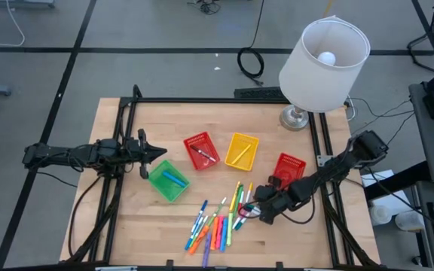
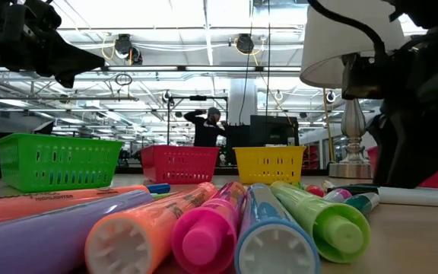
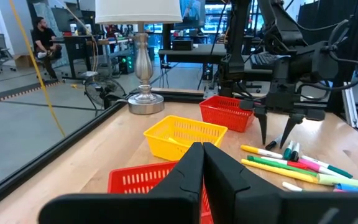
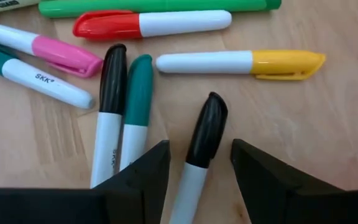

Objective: Pick & Place Markers
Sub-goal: Put the black marker into the right red bin

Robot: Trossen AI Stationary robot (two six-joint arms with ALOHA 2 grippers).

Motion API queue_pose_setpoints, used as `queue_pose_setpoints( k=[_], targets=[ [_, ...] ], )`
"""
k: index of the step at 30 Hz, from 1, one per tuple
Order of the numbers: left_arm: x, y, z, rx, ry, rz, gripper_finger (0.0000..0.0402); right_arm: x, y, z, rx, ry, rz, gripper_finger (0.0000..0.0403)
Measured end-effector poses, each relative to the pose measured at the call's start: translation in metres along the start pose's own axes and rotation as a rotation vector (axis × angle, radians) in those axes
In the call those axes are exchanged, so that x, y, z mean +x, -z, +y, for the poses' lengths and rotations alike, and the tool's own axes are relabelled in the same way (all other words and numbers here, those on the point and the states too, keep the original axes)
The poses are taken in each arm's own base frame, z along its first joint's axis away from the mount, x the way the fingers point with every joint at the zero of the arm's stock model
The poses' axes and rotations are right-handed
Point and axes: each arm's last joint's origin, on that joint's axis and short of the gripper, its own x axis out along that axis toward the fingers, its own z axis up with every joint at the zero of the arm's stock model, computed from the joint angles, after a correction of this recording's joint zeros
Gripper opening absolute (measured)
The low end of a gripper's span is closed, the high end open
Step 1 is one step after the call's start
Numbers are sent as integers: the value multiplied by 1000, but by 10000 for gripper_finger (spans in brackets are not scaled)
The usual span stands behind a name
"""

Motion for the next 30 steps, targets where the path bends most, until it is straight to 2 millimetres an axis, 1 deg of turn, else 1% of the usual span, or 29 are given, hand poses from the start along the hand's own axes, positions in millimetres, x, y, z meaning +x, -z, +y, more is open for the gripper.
queue_pose_setpoints(
  k=[4,7,9,15,20,23,28,30],
  targets=[
    [0,0,0,0,0,1,19,5,3,-2,-4,31,27,161],
    [0,0,0,0,0,1,19,3,3,-1,-8,18,24,143],
    [0,0,0,0,0,1,19,3,2,-1,-18,12,29,119],
    [0,0,0,0,0,1,19,3,3,-1,-41,13,32,29],
    [0,0,0,-1,0,1,19,3,0,0,-83,2,14,25],
    [0,0,0,-13,0,1,19,0,-5,4,-115,0,-6,33],
    [0,0,0,-20,1,1,19,-11,-17,11,-198,-30,-46,26],
    [0,0,0,-20,0,1,19,-20,-24,14,-212,-46,-90,26]
  ],
)
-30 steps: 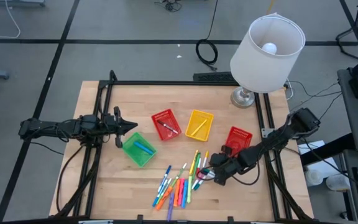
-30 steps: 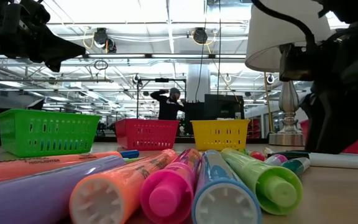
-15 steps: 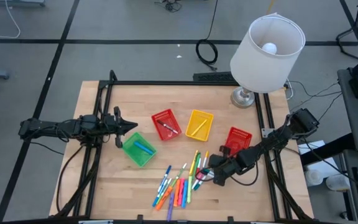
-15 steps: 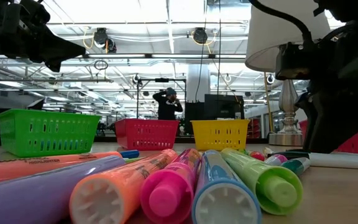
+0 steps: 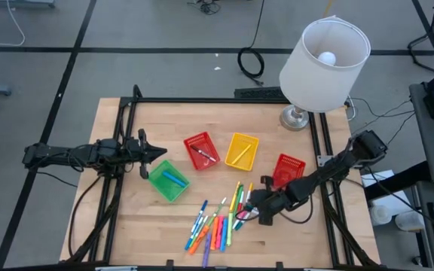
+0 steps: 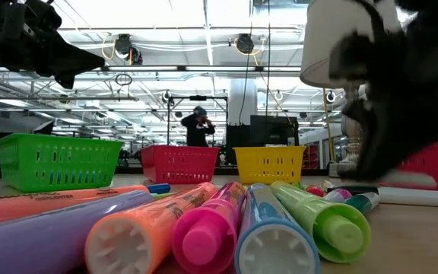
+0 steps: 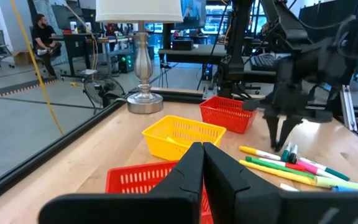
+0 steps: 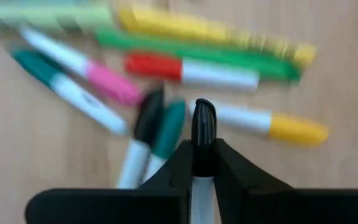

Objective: Pick & Place Markers
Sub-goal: Put the black marker into the right red bin

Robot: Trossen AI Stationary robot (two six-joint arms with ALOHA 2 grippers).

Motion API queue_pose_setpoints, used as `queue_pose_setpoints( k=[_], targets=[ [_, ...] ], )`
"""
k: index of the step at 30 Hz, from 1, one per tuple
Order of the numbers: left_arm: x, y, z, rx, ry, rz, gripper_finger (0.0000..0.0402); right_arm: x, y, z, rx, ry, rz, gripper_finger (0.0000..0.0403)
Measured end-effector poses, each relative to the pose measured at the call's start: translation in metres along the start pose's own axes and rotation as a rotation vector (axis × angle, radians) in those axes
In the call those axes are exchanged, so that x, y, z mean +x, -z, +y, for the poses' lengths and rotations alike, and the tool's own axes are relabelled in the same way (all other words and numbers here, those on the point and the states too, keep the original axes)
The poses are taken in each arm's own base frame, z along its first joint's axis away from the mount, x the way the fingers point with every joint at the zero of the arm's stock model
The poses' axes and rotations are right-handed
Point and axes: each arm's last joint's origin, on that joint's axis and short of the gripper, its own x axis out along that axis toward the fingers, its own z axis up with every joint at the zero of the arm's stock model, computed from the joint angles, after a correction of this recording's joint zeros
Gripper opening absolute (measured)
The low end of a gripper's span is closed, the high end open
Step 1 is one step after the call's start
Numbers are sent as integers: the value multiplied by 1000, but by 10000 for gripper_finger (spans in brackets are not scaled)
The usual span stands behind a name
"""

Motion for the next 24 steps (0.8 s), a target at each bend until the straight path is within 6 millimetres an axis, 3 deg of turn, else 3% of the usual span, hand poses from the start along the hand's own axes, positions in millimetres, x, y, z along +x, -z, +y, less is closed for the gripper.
queue_pose_setpoints(
  k=[9,15,20,24],
  targets=[
    [0,0,0,1,-1,2,19,-35,-17,-6,10,-26,-150,26],
    [0,0,0,4,-2,2,19,-79,-25,-18,24,-37,-285,26],
    [0,0,0,5,-2,3,19,-114,-13,-40,92,46,-291,26],
    [0,1,0,6,-2,10,19,-131,4,-57,98,136,-210,26]
  ],
)
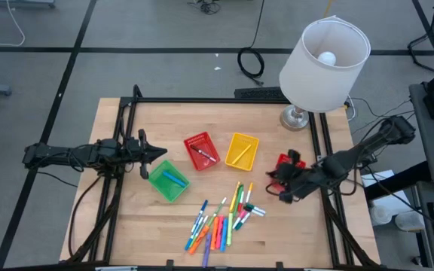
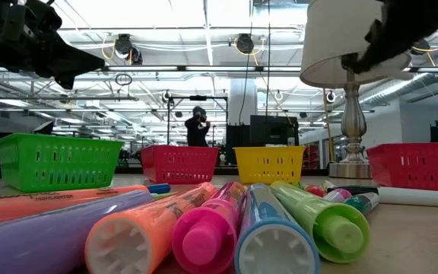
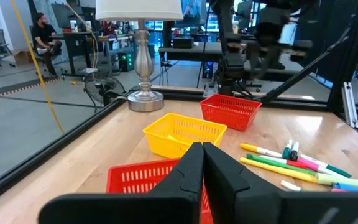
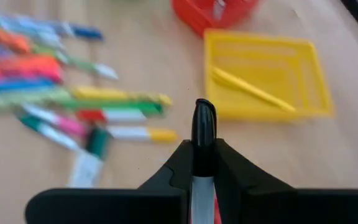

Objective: Pick & Place Markers
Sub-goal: Put the black marker into the right red bin

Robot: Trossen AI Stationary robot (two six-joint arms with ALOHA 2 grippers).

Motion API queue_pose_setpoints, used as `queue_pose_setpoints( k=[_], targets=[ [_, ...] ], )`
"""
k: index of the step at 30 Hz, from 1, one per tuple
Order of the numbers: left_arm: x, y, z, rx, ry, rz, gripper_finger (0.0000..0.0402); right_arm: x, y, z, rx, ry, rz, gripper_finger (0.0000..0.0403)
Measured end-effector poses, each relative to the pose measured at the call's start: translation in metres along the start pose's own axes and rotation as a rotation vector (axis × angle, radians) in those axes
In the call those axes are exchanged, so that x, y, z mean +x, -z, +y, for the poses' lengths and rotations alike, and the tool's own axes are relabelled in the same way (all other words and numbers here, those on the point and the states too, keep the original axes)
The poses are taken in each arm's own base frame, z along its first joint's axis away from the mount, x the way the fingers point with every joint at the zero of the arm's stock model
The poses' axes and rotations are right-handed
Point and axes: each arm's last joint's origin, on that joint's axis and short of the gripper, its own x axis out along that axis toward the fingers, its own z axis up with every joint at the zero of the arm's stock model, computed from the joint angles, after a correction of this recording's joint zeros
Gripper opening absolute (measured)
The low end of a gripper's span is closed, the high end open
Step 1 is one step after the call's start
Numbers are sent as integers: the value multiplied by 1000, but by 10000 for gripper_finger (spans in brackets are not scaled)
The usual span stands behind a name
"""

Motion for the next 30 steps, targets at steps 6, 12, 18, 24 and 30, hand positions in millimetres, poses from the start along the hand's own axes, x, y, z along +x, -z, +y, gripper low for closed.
queue_pose_setpoints(
  k=[6,12,18,24,30],
  targets=[
    [0,0,0,3,0,4,19,-6,16,-12,-274,-3,194,26],
    [0,1,0,19,-1,8,19,-2,20,-11,-530,-82,280,26],
    [0,1,0,20,-1,7,19,7,23,-8,-621,-151,341,26],
    [0,1,0,23,-2,13,19,25,41,-7,-676,-184,360,26],
    [0,2,0,26,-2,22,19,28,43,-6,-685,-185,354,26]
  ],
)
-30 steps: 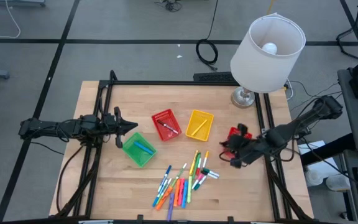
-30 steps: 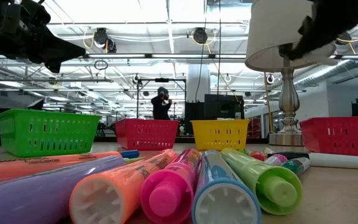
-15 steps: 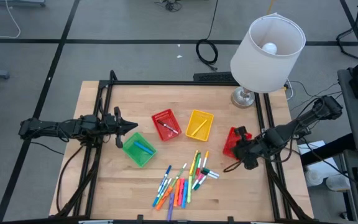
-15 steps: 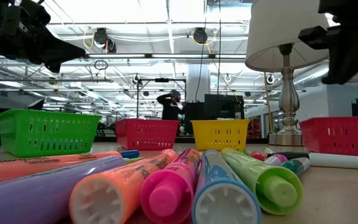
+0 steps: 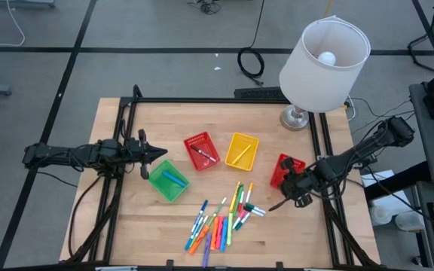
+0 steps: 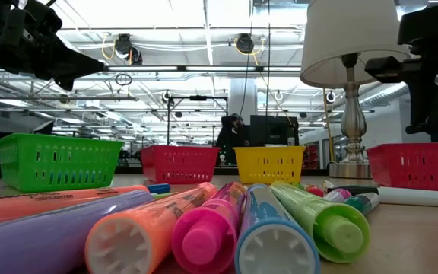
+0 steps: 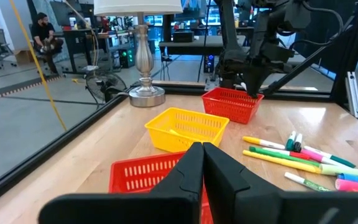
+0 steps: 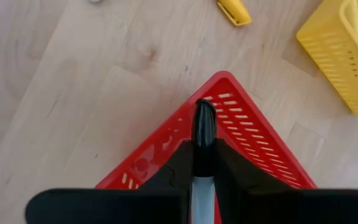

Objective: Pick & Place Markers
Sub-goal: Put the black marker into the right red bin

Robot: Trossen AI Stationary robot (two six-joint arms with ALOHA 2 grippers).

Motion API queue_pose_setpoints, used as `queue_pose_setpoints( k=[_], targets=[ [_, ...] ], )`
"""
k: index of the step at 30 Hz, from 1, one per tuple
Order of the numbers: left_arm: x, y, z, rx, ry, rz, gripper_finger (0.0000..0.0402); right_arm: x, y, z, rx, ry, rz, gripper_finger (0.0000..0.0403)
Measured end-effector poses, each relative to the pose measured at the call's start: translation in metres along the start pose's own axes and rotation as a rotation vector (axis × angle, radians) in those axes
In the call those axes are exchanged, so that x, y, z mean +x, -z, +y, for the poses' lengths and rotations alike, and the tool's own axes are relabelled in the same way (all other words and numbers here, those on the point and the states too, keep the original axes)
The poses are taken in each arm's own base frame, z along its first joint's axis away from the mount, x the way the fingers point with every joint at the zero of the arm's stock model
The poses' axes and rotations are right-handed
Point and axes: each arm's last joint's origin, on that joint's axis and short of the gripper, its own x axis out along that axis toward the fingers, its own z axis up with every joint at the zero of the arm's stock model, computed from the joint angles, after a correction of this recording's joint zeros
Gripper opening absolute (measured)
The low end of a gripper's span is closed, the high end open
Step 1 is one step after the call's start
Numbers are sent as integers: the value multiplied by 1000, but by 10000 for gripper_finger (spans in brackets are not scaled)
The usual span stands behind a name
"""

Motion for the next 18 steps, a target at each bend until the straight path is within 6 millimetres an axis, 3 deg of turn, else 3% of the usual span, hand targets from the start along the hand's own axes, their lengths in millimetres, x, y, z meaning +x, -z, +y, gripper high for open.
queue_pose_setpoints(
  k=[18],
  targets=[
    [0,0,0,7,-3,-1,19,1,0,-5,22,7,7,34]
  ],
)
